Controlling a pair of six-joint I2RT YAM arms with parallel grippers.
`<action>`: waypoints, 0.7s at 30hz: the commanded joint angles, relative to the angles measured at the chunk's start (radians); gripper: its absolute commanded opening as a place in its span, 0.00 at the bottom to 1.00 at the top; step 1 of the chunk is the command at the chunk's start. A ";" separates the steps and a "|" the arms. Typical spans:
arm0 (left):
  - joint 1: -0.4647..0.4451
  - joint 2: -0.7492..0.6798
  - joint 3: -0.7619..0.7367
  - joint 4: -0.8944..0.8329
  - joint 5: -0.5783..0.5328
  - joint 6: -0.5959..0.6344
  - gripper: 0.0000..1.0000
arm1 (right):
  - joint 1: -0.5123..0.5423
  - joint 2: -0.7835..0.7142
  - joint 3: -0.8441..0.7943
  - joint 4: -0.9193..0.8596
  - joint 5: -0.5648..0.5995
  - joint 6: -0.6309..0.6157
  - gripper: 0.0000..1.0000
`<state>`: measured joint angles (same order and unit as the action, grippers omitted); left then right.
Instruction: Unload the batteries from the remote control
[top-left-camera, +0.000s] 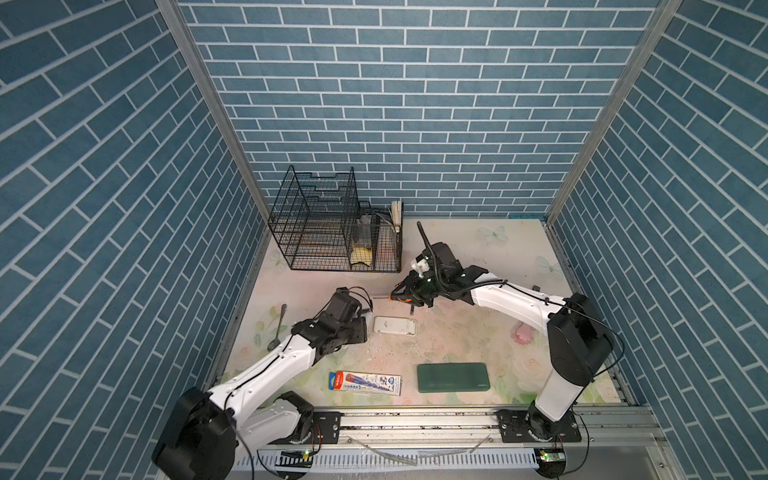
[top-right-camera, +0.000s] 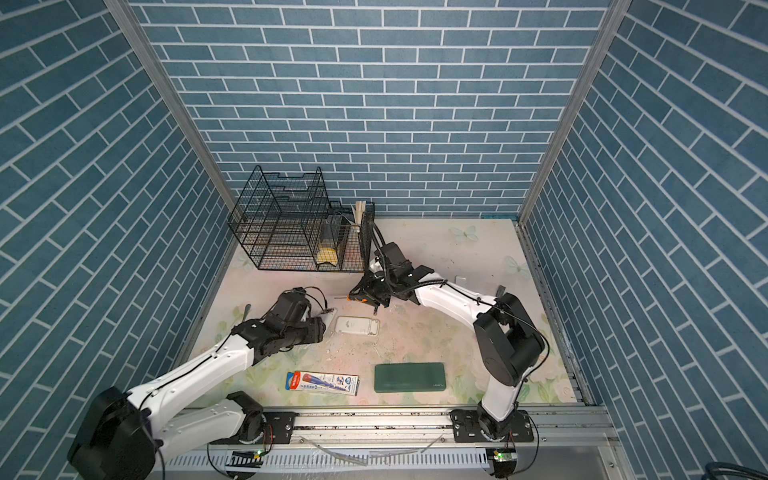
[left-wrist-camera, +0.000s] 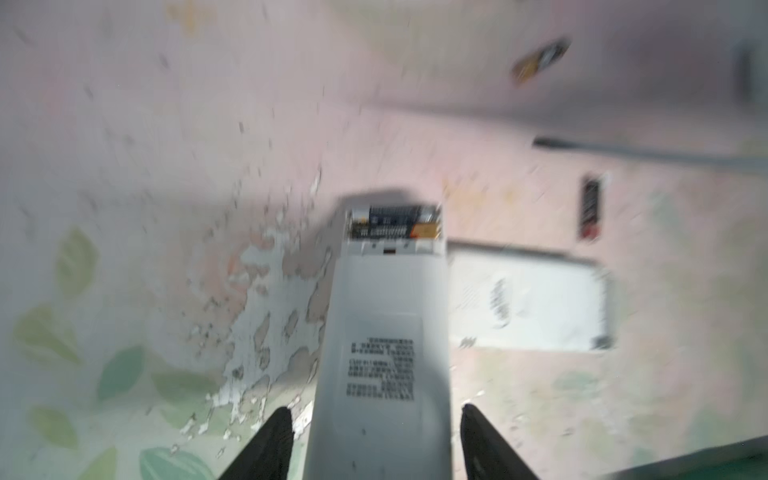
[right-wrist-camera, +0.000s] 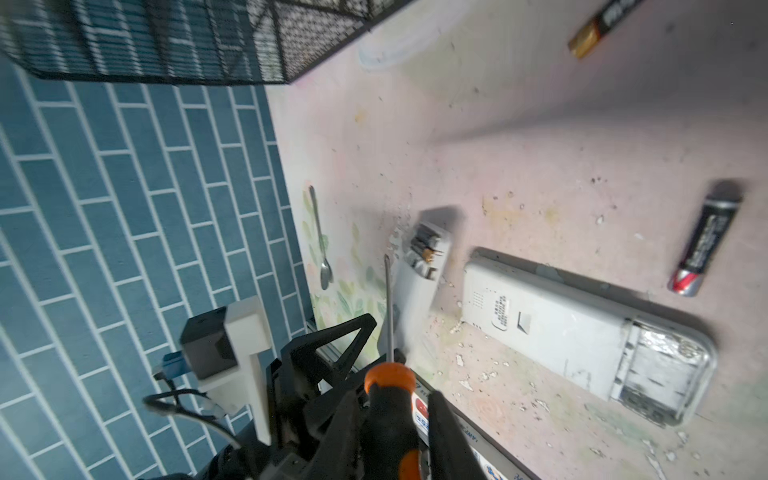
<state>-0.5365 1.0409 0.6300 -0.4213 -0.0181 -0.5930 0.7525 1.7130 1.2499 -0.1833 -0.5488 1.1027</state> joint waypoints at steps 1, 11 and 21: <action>0.010 -0.080 0.064 -0.018 -0.009 -0.085 0.68 | -0.026 -0.053 -0.065 0.112 -0.024 -0.036 0.00; 0.010 -0.131 0.156 0.002 0.000 -0.155 0.68 | -0.038 -0.094 -0.175 0.397 0.002 0.057 0.00; 0.007 -0.067 0.024 0.511 0.094 -0.395 0.69 | -0.011 -0.019 -0.155 0.878 0.007 0.304 0.00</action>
<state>-0.5301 0.9478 0.6682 -0.1059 0.0528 -0.9127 0.7208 1.6634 1.0508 0.5076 -0.5346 1.3098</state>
